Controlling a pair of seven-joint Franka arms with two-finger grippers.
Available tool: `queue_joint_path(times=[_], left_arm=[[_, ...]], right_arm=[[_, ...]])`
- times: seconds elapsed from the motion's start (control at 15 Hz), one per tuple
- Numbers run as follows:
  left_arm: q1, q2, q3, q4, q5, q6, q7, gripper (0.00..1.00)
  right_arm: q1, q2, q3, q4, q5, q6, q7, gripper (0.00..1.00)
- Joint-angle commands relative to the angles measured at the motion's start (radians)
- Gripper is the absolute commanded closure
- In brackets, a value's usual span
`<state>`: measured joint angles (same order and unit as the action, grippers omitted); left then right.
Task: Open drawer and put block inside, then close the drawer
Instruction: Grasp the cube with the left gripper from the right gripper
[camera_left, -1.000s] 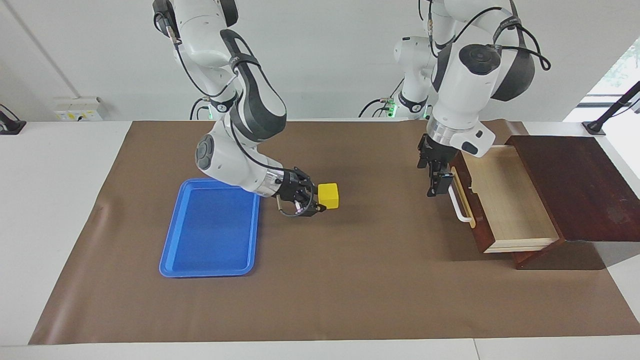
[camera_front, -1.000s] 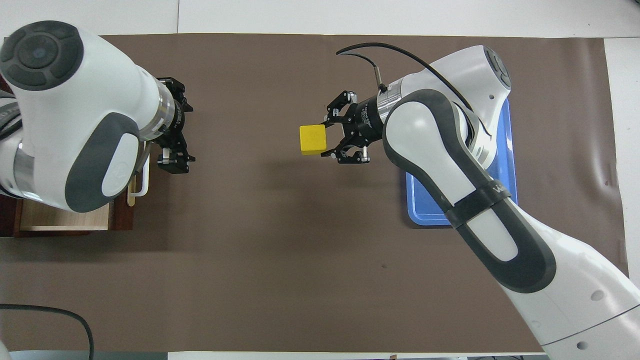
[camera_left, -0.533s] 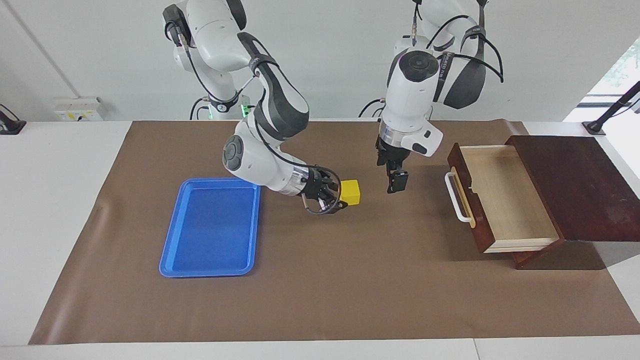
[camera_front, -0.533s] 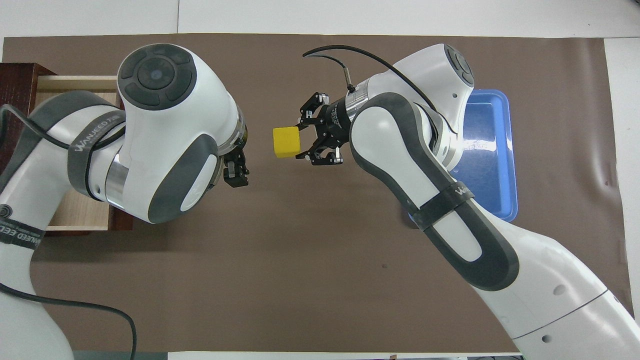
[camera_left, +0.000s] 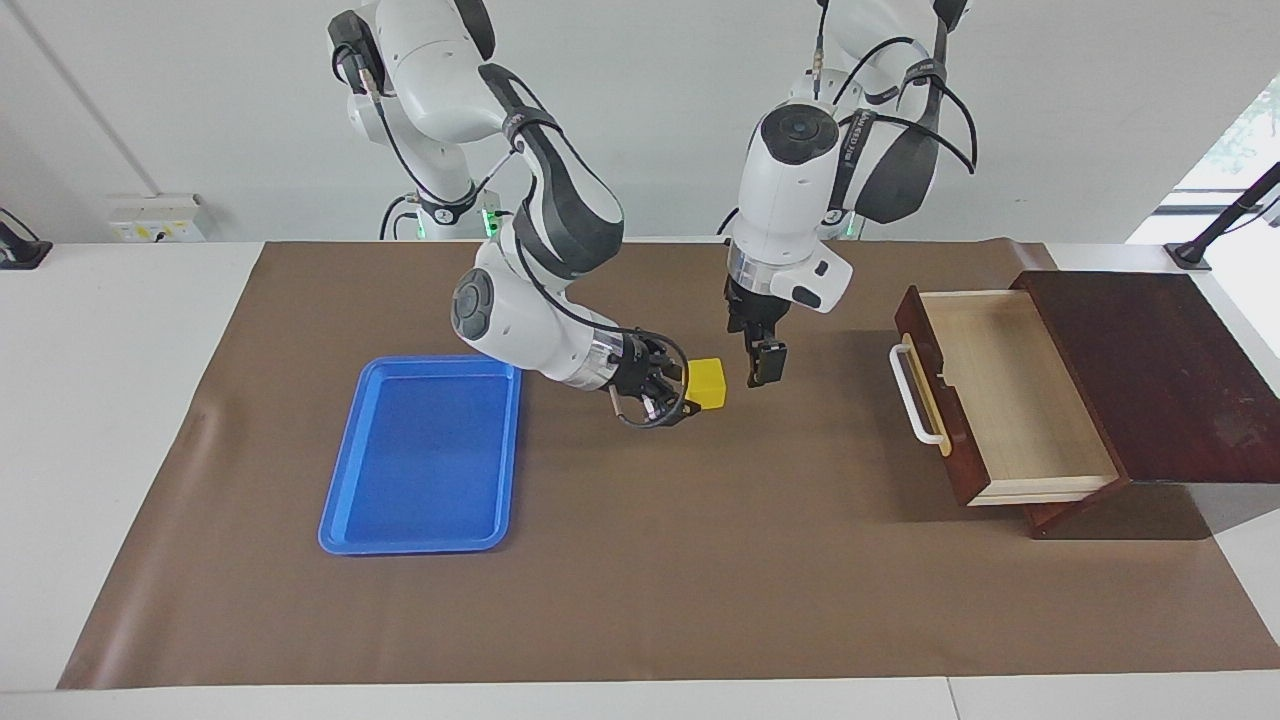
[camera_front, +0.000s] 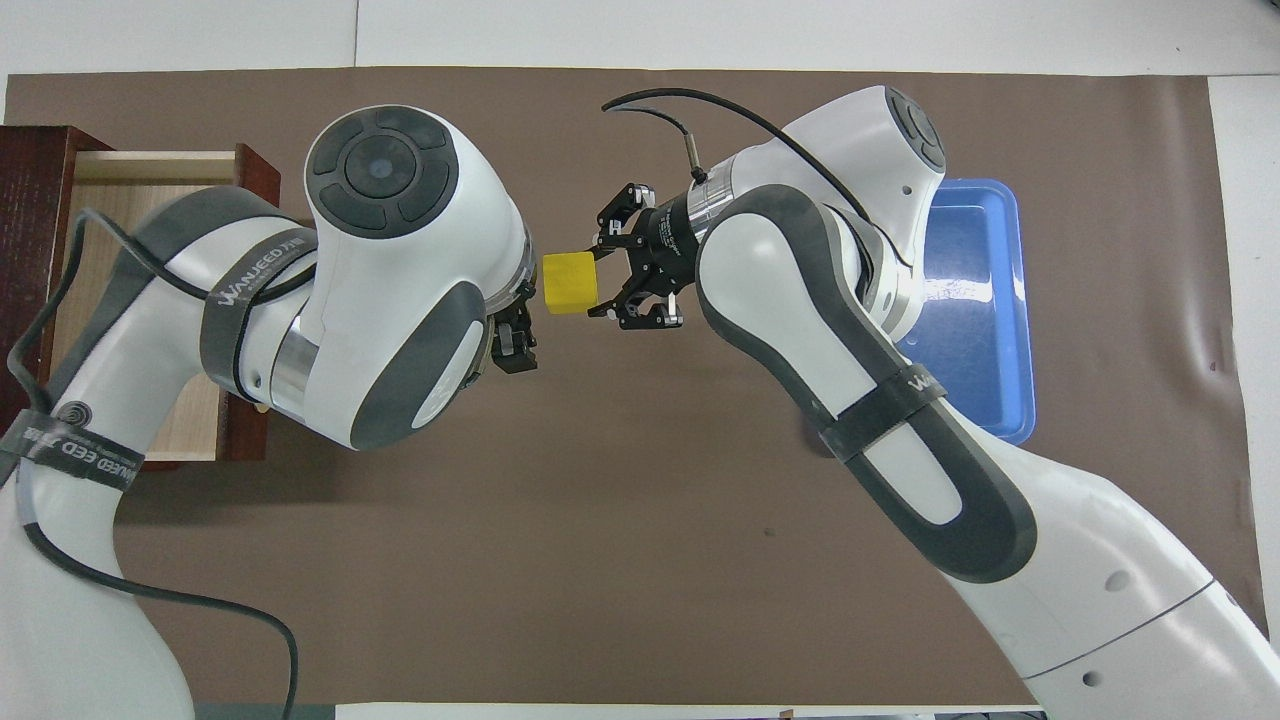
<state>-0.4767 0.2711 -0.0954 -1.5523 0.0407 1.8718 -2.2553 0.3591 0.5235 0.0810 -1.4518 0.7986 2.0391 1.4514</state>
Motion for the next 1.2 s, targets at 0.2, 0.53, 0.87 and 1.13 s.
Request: queue_joint_path(times=[0.2,0.53,0.87,1.13], left_arm=[[-0.071,0.132,0.037,0.147,-0.005,-0.02,-0.09,0.0],[-0.088,0.135,0.04,0.158,0.025,-0.013,-0.107,0.03],[-0.085,0.135,0.04,0.149,0.039,-0.008,-0.106,0.51],[-0.091,0.137,0.039,0.127,0.076,-0.016,-0.104,0.95]], right_arm=[[-0.002,0.012,0.0,0.019,-0.009,-0.008,0.034,1.0],[-0.002,0.01,0.0,0.007,-0.015,-0.007,0.032,1.0],[-0.002,0.01,0.0,-0.002,-0.016,-0.005,0.032,1.0],[-0.002,0.01,0.0,-0.002,-0.015,-0.005,0.032,1.0]])
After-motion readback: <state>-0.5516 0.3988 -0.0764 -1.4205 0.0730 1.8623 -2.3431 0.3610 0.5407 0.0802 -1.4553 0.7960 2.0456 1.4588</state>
